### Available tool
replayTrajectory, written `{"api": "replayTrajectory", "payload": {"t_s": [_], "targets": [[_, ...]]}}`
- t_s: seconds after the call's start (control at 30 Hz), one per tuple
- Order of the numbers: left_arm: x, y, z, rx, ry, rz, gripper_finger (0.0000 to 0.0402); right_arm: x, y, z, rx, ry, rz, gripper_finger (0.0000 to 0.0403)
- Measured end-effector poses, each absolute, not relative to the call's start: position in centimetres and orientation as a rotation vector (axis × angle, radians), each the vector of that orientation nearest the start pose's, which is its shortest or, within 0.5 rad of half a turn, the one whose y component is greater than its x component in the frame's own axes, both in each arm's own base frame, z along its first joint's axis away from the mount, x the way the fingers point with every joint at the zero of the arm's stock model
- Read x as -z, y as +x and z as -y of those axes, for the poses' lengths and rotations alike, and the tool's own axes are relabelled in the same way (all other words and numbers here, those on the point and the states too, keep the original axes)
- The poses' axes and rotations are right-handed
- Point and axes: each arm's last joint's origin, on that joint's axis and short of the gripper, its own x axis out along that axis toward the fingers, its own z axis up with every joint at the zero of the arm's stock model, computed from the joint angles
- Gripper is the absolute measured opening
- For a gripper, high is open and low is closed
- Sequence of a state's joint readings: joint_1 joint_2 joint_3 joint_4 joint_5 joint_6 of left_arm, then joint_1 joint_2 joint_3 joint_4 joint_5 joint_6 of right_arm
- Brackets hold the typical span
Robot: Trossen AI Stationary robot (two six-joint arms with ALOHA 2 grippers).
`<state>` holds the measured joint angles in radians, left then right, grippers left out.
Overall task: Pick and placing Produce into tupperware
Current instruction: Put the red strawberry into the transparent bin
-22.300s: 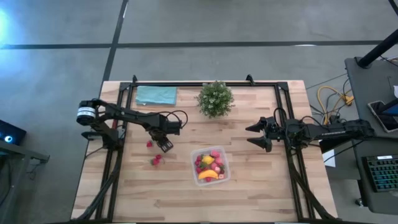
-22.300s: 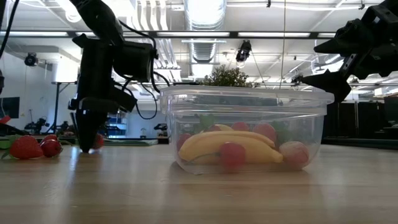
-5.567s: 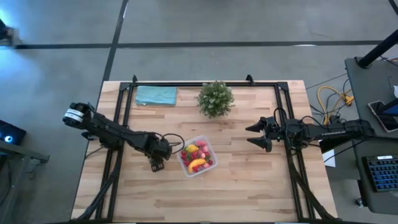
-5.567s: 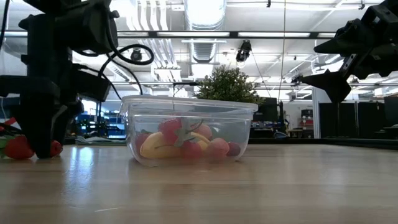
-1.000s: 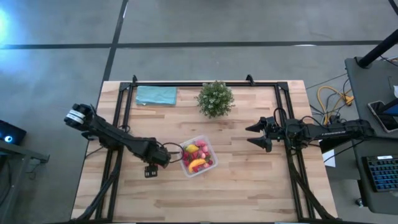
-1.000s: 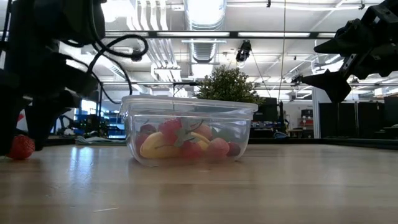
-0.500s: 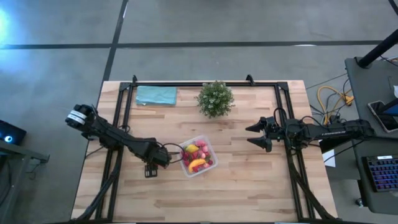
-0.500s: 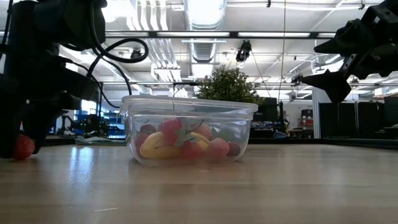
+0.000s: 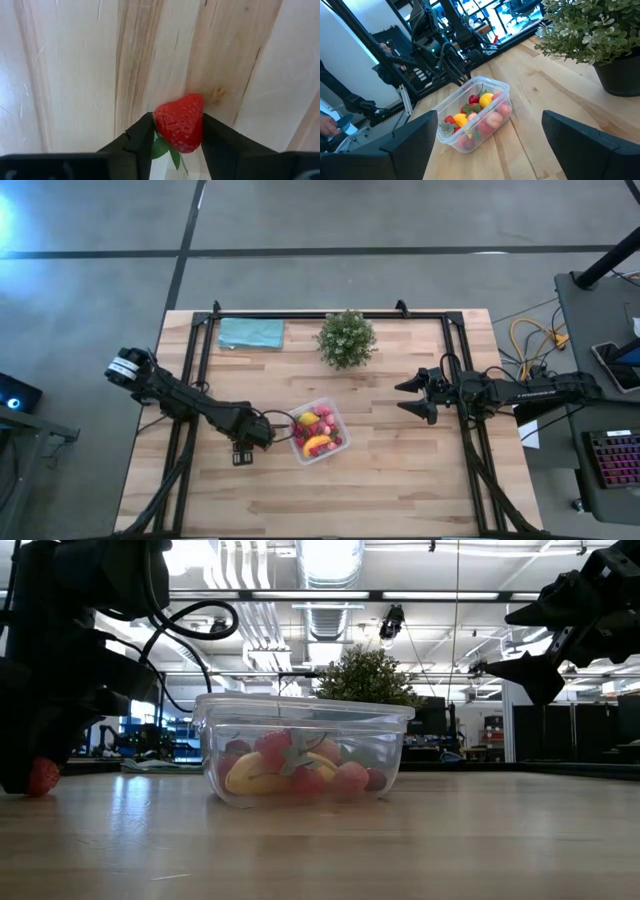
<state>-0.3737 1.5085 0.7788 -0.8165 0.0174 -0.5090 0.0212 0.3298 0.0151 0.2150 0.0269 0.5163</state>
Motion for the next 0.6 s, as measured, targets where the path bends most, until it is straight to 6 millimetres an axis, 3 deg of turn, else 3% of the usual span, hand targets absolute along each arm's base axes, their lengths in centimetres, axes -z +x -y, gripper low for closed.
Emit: {"api": "replayTrajectory", "payload": {"t_s": [0.4, 0.6], "targets": [[-15.5, 21.4, 8.4, -0.080, -0.132, -1.540, 0.0124, -16.1, 11.8, -0.2, 0.032, 0.514, -0.096, 0.0349], [-17.6, 22.0, 8.7, -0.055, -0.155, -1.476, 0.0124, -16.1, 11.8, -0.2, 0.031, 0.513, -0.096, 0.0346]]}}
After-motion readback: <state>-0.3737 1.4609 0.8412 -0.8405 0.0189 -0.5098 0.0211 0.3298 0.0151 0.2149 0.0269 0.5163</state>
